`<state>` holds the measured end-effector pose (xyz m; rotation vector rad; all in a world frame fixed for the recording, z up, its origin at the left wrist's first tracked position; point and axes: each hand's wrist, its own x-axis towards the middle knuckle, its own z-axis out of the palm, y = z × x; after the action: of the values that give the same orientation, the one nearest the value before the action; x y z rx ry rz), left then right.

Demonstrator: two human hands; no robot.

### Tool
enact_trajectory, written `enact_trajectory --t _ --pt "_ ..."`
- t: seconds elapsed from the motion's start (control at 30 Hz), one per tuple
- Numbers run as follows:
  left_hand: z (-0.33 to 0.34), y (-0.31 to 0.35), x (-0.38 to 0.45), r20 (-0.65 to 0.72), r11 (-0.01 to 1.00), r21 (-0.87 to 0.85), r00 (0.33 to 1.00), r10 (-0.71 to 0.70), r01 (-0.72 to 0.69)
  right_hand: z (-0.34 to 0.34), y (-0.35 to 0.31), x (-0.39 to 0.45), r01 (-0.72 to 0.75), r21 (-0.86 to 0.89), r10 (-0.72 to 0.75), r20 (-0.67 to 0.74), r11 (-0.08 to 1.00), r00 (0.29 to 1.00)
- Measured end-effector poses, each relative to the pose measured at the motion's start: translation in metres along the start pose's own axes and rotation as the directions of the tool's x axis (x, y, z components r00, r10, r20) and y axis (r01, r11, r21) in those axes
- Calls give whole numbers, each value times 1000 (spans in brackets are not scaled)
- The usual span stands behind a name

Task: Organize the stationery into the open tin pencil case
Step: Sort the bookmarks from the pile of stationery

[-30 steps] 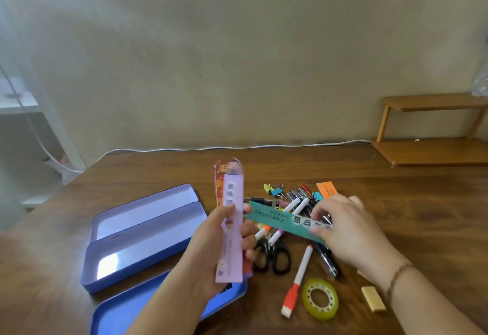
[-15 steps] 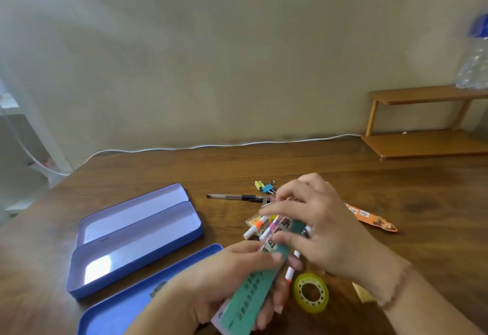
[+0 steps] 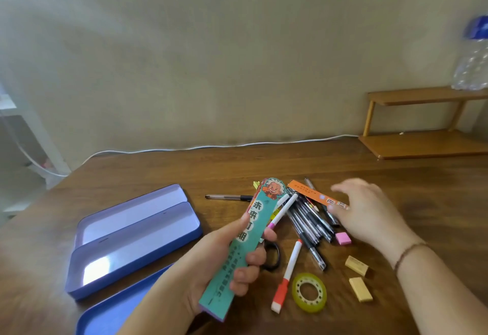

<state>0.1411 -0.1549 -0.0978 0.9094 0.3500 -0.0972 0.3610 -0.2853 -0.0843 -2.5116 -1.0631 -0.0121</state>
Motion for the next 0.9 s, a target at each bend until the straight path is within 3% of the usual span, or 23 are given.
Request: enact_trajectory --t 0.07,0.1,0.23,0.33,0.43,0.53,0.57,0.63,0.7,0.8,0.83,0.9 --pt "-10 3 7 182 993 -114 983 19 2 2 8 4 -96 -30 99 138 995 985" --pt "-12 3 9 221 990 -141 975 35 -4 2 9 5 -115 0 114 136 993 984" --pt "-14 3 8 286 986 -168 957 50 -2 4 15 10 -72 -26 74 82 997 994" --pt "-13 6 6 283 982 -190 958 41 14 7 16 13 -65 142 61 35 988 998" --pt "-12 5 4 128 998 -60 992 12 -4 -8 6 4 129 356 -67 -180 926 981" --pt "-5 0 0 -12 996 91 1000 -3 4 -32 -13 -20 440 617 -410 -201 652 890" --pt "-3 0 -2 -33 992 125 999 -20 24 -34 -19 -26 524 607 -529 -192 598 826" --pt "4 -1 -4 -14 981 188 999 -50 51 -28 -27 -31 691 408 -683 -195 597 704" --pt "7 -4 -5 112 972 234 992 -54 26 -16 -34 -32 760 196 -732 -205 620 650" --pt "4 -10 -7 212 981 195 976 -59 17 1 -42 -34 815 59 -796 -183 576 576" --pt "3 -10 -7 210 986 166 976 -50 15 3 -42 -34 804 8 -789 -188 595 585" --pt "3 -9 -11 199 986 168 979 -48 15 -2 -39 -31 694 -63 -689 -212 717 693"
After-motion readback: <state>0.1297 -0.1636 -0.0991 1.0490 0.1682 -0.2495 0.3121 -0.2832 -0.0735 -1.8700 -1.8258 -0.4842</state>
